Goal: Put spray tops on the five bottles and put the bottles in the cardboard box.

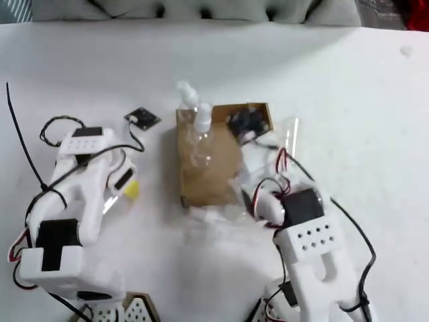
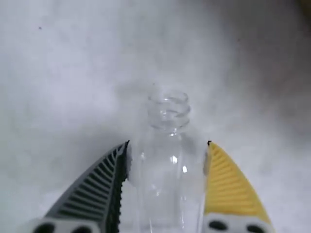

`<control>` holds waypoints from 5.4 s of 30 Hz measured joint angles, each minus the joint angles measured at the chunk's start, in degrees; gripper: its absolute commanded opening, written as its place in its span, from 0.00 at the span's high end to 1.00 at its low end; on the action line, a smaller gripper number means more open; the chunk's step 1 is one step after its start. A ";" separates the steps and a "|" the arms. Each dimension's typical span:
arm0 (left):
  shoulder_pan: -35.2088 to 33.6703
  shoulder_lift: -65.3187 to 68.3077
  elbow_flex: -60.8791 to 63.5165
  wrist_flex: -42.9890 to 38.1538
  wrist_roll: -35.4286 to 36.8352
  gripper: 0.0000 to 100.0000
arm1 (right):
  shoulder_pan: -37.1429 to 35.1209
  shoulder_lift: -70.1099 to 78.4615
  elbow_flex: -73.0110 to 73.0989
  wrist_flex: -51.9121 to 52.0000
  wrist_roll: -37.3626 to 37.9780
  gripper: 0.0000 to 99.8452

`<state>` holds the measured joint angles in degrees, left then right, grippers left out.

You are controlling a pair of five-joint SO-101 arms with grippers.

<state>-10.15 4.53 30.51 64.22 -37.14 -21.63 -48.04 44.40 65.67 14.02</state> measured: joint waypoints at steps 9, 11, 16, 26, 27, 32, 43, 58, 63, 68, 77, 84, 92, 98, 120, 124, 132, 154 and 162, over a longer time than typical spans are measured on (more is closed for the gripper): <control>0.00 0.00 0.00 0.00 0.00 0.96 | -9.41 3.60 -6.33 -2.37 -4.66 0.98; 0.00 0.00 0.00 0.00 0.00 0.96 | -11.16 6.68 -5.63 -2.73 -2.73 0.98; 0.00 0.00 0.00 0.00 0.00 0.96 | -12.40 9.49 -5.45 -3.69 -3.87 0.98; 0.00 0.00 0.00 -0.09 3.16 0.98 | -2.20 10.20 -1.05 -13.54 -16.79 0.98; 0.00 0.00 0.00 -0.09 3.52 0.98 | -2.11 10.20 -0.62 -13.80 -16.97 0.98; 0.09 -6.42 0.09 -0.09 4.13 0.98 | -1.58 10.20 -0.18 -14.24 -17.32 0.98; 7.12 -38.24 16.97 -4.92 4.31 0.98 | 4.40 10.37 -0.18 -14.51 -24.62 0.98; 17.05 -63.38 36.40 -13.10 5.89 0.98 | 9.41 -1.76 2.90 -16.97 -51.25 0.98; 20.40 -70.42 37.98 -9.23 2.81 0.98 | 9.93 -7.12 10.46 -25.76 -56.35 0.98; 23.74 -77.63 41.41 -5.01 -0.62 0.98 | 9.93 -15.03 20.66 -39.74 -57.49 0.98; 24.18 -83.25 44.31 -4.13 -2.55 0.98 | 9.93 -36.48 34.11 -48.53 -57.58 0.98; 24.09 -83.34 46.86 -4.48 -3.08 0.98 | 9.85 -51.78 39.91 -48.53 -54.59 0.98; 24.09 -83.34 48.44 -5.10 -5.10 0.98 | 9.85 -54.33 40.62 -48.53 -53.89 0.98; 24.09 -83.34 50.64 -7.12 -5.45 0.98 | 6.95 -54.33 40.62 -45.98 -53.71 0.98; 22.33 -83.34 52.84 -10.37 -5.45 0.98 | 5.36 -47.82 39.47 -46.07 -52.04 0.98; 22.33 -83.34 52.84 -10.37 -5.45 0.98 | 5.45 -39.74 36.57 -46.15 -51.78 0.98; 21.89 -83.34 52.84 -10.37 -5.45 0.98 | 5.45 -33.58 35.25 -50.64 -51.78 0.98; 21.98 -83.34 55.65 -14.77 -5.45 0.98 | 2.55 -32.88 35.08 -53.27 -59.16 0.98; 20.57 -83.34 55.65 -14.77 -5.45 0.98 | 1.93 -32.88 35.08 -53.27 -59.16 0.98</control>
<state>10.42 -78.81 86.15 49.45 -42.59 -19.69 -80.92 79.47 12.40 -45.14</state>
